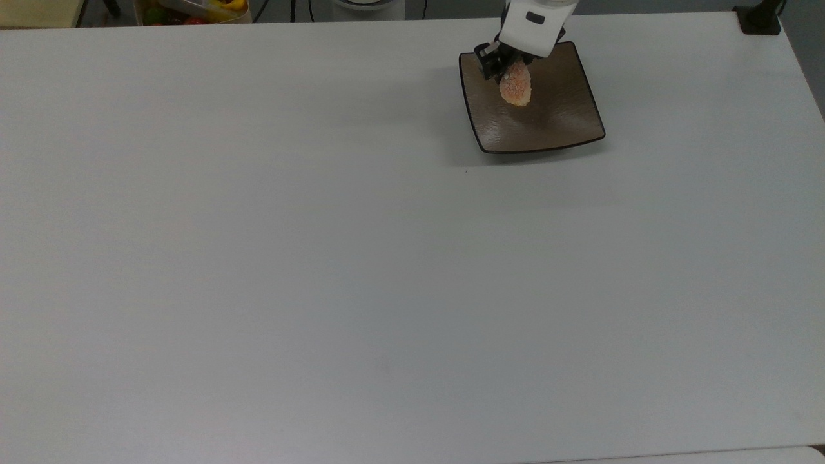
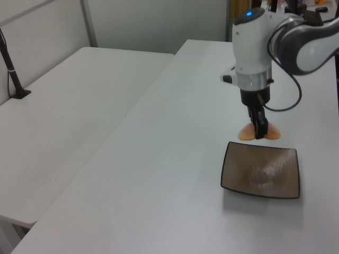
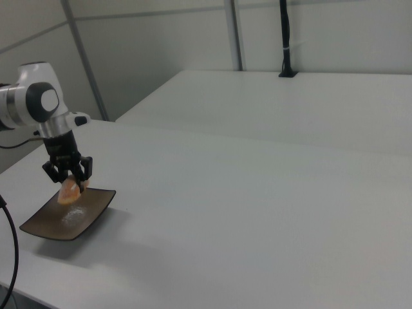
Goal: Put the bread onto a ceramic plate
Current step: 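Lower the held bread roll onto the center of the plate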
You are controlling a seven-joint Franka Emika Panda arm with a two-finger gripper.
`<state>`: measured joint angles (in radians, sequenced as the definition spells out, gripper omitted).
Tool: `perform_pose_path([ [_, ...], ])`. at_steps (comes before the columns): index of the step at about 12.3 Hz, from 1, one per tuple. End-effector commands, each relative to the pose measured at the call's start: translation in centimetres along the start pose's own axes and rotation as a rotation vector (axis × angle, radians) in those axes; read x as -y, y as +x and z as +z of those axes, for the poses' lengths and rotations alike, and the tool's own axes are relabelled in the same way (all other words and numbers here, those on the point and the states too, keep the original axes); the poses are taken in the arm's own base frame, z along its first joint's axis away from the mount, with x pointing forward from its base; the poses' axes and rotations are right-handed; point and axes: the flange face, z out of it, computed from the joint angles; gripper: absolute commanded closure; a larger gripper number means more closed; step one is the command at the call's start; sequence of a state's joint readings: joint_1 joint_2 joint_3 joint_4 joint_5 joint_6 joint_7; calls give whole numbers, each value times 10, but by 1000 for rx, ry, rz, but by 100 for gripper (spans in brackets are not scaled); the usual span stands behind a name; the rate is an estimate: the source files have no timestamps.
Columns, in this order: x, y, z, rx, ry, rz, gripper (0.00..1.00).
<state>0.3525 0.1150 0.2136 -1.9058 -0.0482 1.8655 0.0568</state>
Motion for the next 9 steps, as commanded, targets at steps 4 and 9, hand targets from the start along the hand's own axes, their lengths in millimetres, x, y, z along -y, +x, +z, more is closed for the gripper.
perform_pose_path([
  [4, 46, 4, 61, -15, -2, 36, 69],
  [9, 52, 12, 87, -28, -2, 17, 63],
])
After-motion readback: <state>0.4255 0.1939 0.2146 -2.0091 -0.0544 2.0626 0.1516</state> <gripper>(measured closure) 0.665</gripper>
